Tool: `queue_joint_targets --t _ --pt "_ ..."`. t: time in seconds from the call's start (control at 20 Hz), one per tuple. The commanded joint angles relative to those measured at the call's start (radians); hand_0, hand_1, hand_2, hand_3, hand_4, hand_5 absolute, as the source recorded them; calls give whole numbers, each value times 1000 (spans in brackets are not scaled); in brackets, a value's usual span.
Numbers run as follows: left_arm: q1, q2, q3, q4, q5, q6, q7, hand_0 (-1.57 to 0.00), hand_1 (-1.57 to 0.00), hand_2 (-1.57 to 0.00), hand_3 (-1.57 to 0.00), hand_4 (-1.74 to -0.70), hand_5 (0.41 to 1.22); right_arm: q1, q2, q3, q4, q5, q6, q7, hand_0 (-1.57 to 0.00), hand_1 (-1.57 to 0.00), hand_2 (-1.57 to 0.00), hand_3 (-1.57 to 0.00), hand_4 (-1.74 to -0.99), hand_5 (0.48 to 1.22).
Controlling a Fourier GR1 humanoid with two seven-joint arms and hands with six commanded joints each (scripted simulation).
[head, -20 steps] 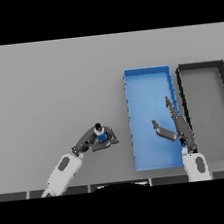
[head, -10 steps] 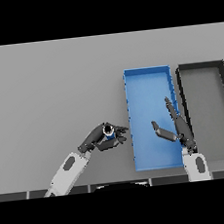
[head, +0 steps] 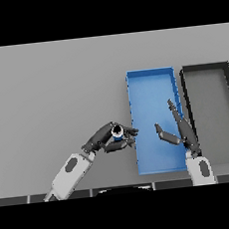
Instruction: Pick up the blue pipe and place it into the blue bin.
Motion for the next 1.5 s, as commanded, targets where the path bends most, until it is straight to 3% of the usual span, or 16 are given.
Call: queue_joint_targets --t 0.0,0.3,0.4,0.5,0.55,0.65,0.85,1.0,1.2,1.4,1.45 --pt "-2 9 4 0 0 -2 11 -1566 -1567 -1567 -1440 -1728 1219 -4 -5 -1 0 0 2 -1 1 1 1 1 -1271 688" --pt "-5 3 3 21 -14 3 6 -1570 -1570 -1570 -1442 -1730 1220 -25 -27 -19 -2 -22 19 21 1 1 1 1 -1243 687" --pt "-4 10 6 19 -7 -5 -1 -1570 -1570 -1570 -1440 -1730 1220 -13 -30 -18 -10 -31 29 -4 1 1 1 1 -1213 684" --pt "-8 1 5 23 -5 -4 3 -1571 -1571 -1571 -1441 -1730 1221 -15 -39 -30 -57 -149 115 -37 1 1 1 1 -1225 647" --pt "-3 6 1 16 -10 -5 -5 -1571 -1571 -1571 -1441 -1731 1221 -25 -58 -41 -74 -223 170 -28 1 1 1 1 -1231 620" --pt "2 2 -8 22 -17 -6 -7 -1571 -1571 -1571 -1442 -1731 1221 -61 -81 -38 -128 -340 234 59 1 1 1 1 -1254 554" --pt "-17 12 10 21 -7 -10 -9 -1571 -1571 -1571 -1444 -1731 1221 -155 -179 -14 -227 -549 356 212 1 1 1 1 -1326 507" --pt "-25 15 7 22 -14 -9 7 -1571 -1571 -1571 -1442 -1731 1221 -239 -213 49 -292 -623 416 281 1 1 1 1 -1337 504" --pt "-23 18 -3 9 -23 -7 23 -1571 -1571 -1571 -1440 -1730 1221 -356 -228 113 -315 -654 431 378 1 1 1 1 -1328 486" --pt "-24 9 -10 13 -24 -14 3 -1571 -1571 -1571 -1444 -1728 1221 -448 -194 179 -294 -638 469 402 1 1 1 1 -1307 497" --pt "-28 10 -5 26 -23 -23 -16 -1571 -1571 -1571 -1469 -1670 1221 -471 -192 181 -280 -640 474 410 1 1 1 1 -1288 502"
